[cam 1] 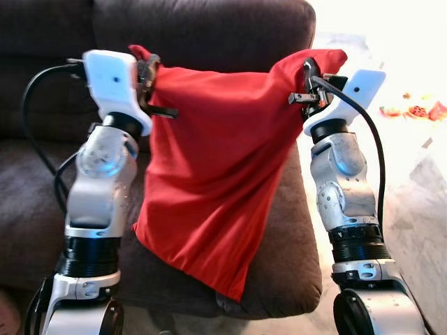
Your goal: Move the pillow to the sofa from floor
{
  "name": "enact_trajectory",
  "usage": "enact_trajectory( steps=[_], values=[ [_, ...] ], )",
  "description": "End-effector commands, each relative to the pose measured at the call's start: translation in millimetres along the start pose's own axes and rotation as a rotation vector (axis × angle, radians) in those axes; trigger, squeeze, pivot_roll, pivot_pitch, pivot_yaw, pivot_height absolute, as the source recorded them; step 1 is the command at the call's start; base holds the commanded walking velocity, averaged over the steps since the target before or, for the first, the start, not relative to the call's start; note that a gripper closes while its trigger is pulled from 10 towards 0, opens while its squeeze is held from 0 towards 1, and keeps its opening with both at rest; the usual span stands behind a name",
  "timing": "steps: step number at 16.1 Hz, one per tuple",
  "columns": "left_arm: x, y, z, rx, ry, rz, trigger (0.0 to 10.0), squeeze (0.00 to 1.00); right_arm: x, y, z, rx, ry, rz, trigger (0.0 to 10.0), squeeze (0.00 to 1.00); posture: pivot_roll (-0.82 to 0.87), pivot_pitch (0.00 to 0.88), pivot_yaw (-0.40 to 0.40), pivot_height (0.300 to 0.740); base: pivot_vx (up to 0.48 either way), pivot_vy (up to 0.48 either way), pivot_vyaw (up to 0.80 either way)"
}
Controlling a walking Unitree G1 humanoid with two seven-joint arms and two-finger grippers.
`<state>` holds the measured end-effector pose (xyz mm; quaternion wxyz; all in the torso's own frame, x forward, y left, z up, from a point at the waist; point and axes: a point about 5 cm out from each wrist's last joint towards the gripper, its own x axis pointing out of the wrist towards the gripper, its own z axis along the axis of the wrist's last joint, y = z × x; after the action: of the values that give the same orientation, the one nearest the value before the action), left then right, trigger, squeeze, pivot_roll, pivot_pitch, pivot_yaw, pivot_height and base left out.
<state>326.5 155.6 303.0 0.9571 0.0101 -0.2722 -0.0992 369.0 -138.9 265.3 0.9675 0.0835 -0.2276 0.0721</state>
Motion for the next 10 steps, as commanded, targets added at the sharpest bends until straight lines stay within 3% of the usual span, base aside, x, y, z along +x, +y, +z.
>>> enact_trajectory(
  steps=[1, 4, 7, 10],
  values=[
    [3.7, -3.8, 25.5, -0.012, -0.098, -0.051, 10.0, 0.00, 4.0, -2.7, 14.7, -0.008, -0.058, 0.004, 10.0, 0.00, 0.09, 0.091, -0.053, 0.740, 0.000, 0.000, 0.00],
    [7.9, -14.9, 48.1, -0.060, -0.126, -0.276, 10.0, 0.00, 14.4, -15.7, 41.3, -0.035, -0.143, -0.031, 10.0, 0.00, 0.08, 0.084, -0.050, 0.740, 0.000, 0.000, 0.00],
    [14.2, -7.1, 67.2, -0.113, -0.176, -0.279, 10.0, 0.00, 27.9, -24.8, 61.7, -0.051, -0.198, -0.059, 10.0, 0.00, 0.08, 0.082, -0.050, 0.740, 0.000, 0.000, 0.00],
    [15.2, -4.3, 84.1, -0.138, -0.200, -0.295, 10.0, 0.00, 39.6, -17.6, 75.4, -0.039, -0.237, -0.051, 10.0, 0.00, 0.09, 0.076, -0.055, 0.740, 0.000, 0.000, 0.00]
  ],
)
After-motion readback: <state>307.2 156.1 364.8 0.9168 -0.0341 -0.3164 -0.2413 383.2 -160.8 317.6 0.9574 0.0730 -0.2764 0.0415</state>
